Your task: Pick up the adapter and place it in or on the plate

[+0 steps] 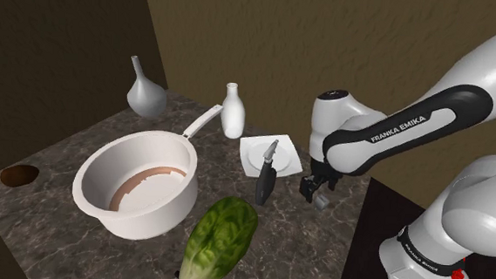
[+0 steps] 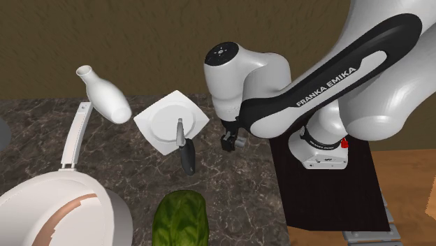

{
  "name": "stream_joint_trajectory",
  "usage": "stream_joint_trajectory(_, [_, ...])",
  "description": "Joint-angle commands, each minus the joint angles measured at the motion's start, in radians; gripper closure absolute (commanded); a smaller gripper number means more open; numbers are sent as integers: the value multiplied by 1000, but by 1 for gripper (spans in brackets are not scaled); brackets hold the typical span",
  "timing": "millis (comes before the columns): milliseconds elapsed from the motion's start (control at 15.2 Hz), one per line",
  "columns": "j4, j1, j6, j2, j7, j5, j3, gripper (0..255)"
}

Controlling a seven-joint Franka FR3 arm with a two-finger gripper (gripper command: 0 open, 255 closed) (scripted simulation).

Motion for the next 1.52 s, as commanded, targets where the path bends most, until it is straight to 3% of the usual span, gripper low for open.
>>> stream_joint_trajectory(0, [-10,-2,27,16,-3,0,1,0])
stream_joint_trajectory(462, [-10,-2,26,16,-3,0,1,0])
stream_joint_trajectory(528, [-10,-2,26,16,-3,0,1,255])
stream_joint_trajectory(1122, [-10,-2,27,16,-3,0,1,255])
stream_joint_trajectory(1452, [9,4,-78,-70,-5,0,-12,255])
